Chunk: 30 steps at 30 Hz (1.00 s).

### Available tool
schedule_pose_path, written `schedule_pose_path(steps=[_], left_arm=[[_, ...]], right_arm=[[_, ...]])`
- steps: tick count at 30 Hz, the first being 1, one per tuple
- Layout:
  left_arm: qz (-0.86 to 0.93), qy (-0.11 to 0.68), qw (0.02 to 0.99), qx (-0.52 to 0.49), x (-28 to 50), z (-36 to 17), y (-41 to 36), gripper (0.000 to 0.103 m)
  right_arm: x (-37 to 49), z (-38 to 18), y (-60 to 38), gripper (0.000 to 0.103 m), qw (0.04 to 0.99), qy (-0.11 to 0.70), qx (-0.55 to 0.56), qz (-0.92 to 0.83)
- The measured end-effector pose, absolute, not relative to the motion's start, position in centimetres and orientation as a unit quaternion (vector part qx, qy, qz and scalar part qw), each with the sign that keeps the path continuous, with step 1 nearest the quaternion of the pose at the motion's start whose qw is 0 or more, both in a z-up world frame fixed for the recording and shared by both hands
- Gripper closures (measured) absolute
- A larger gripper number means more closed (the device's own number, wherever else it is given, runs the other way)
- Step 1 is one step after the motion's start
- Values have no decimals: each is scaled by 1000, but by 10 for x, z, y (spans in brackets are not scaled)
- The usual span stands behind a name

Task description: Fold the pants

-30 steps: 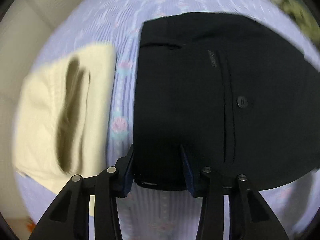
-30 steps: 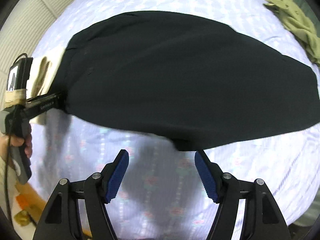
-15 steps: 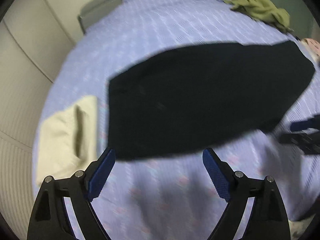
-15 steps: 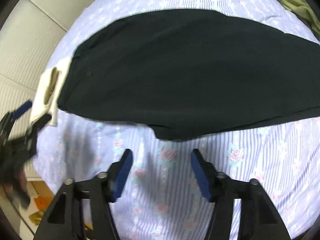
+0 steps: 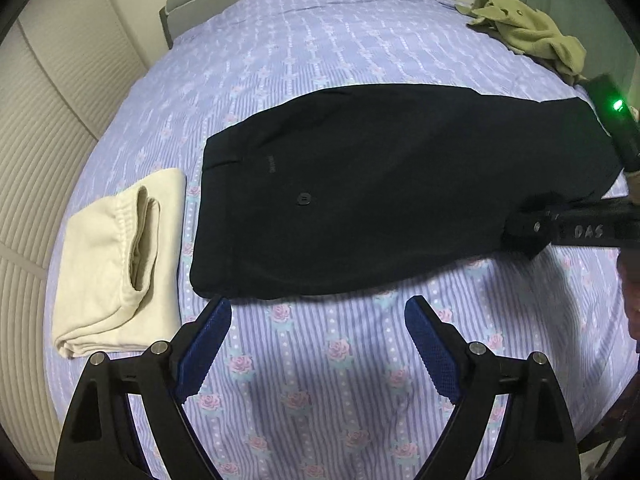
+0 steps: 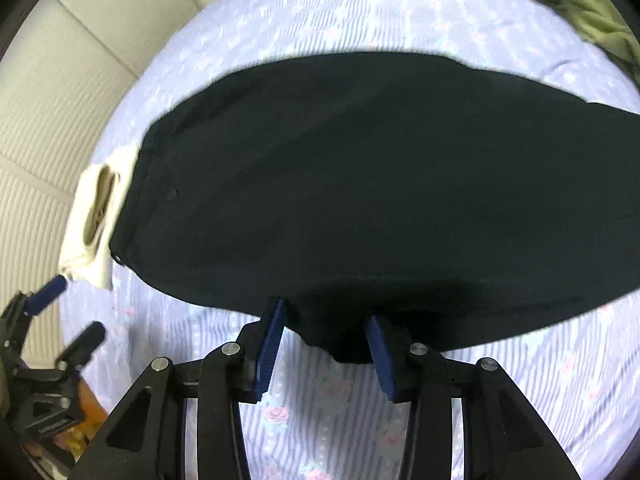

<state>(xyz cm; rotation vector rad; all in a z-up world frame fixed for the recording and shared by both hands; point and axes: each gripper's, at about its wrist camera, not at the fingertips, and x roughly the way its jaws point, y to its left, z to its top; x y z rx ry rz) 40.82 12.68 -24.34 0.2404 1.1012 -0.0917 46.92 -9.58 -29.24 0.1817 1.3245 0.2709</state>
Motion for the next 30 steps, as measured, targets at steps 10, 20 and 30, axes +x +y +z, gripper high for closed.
schedule_pose_path(steps=[10, 20, 30], left_arm=[[-50, 523, 841, 129, 403, -244, 118, 15], [-46, 530, 837, 129, 395, -241, 107, 15], [-73, 502, 845, 166, 405, -235, 58, 15]], right_arm=[[461, -316, -89, 71, 758, 629, 105, 137], [423, -308, -83, 90, 756, 635, 67, 143], [392, -294, -104, 64, 758, 635, 93, 114]])
